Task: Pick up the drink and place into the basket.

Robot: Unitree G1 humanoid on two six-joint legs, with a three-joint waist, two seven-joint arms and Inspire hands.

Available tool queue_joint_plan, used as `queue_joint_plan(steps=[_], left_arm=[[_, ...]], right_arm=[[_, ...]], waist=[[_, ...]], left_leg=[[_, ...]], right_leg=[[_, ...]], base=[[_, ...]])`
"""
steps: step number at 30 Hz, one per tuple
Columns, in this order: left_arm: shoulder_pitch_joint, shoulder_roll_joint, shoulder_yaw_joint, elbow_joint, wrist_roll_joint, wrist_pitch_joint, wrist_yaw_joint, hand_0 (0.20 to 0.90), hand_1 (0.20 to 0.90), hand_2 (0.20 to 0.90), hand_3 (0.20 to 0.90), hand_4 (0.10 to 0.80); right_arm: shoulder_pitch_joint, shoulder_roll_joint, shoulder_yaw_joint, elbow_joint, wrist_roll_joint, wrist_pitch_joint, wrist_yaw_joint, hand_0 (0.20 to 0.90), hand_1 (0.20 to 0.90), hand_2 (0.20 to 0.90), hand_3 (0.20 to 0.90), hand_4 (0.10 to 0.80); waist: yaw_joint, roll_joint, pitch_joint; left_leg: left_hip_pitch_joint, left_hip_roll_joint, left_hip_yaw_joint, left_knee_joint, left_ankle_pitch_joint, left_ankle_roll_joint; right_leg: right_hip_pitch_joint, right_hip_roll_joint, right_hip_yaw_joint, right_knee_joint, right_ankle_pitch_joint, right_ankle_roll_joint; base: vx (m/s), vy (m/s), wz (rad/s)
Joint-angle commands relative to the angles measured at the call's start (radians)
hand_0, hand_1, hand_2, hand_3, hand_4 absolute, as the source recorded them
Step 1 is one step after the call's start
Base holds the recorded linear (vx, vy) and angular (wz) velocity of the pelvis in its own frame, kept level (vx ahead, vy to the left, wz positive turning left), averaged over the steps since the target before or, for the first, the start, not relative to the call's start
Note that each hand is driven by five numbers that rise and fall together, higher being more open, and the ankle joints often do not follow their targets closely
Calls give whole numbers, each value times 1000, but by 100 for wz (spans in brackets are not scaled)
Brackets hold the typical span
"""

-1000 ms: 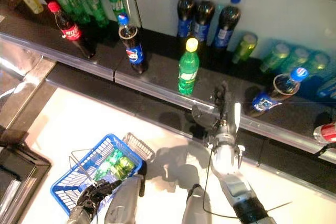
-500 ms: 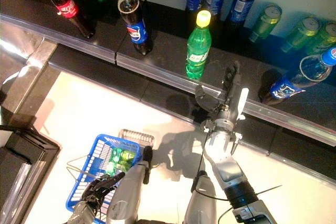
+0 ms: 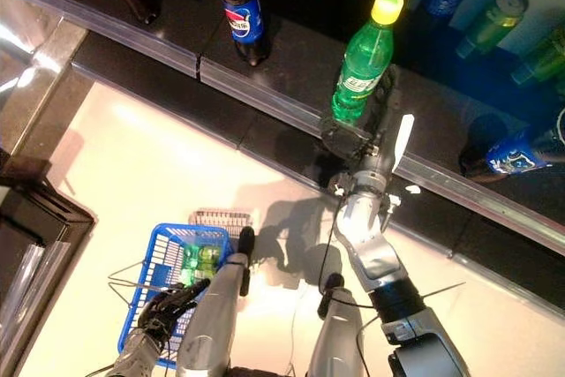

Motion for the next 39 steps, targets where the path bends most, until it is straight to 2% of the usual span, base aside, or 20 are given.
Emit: queue_joint_plan(steps=[1,12,17,19,20,30,39], left_arm=[[49,23,-72,-80,46,-42,-20,300,300,300,200,100],[10,39,-77,-97,37,-17,-1,300,300,300,200,100],[-2,42,-87,-102,38,0,6,300,300,300,200,100],[-3,43,-91,-102,37,5,7,300,300,300,200,100],[-1,45,-94,-103,35,8,7,300,300,300,200,100],[-1,42,-103,-118,28,15,-6,300,300,300,200,100],[2,48,-93,-108,35,-2,-15,300,300,300,200,100]], right_arm=[[-129,-24,-47,-76,-35,-66,-13,900,900,900,900,800],[-280,-62,-107,26,33,-39,-115,900,900,900,900,800],[-333,-82,-131,102,76,-56,-135,900,900,900,900,800],[-356,-85,-134,118,77,-58,-143,575,575,575,521,421],[-369,-90,-134,130,78,-61,-144,300,300,300,200,100],[-444,-111,-139,168,70,-59,-143,300,300,300,200,100],[-433,-124,-154,167,58,-76,-136,300,300,300,200,100]], waist=[[6,-27,-16],[30,-28,-16],[42,-21,-16],[46,-19,-16],[49,-19,-16],[64,-11,-16],[62,-9,-16]], left_leg=[[-18,-14,-52,54,-38,16],[-51,-26,-40,49,-49,37],[-55,-36,-41,48,-53,45],[-59,-38,-43,50,-54,47],[-57,-41,-43,55,-62,47],[-60,-52,-47,47,-63,61],[-44,-63,-42,62,-75,70]], right_leg=[[38,-10,11,-162,188,-36],[-4,-20,8,-176,202,-27],[-12,-28,2,-173,203,-25],[-19,-29,-1,-169,203,-25],[-19,-32,-1,-162,196,-25],[-53,-29,-8,-129,186,-32],[-57,-27,-18,-80,166,-43]], base=[[0,0,0],[0,0,0],[0,0,0],[0,0,0],[0,0,0],[0,3,0],[-21,-4,1]])
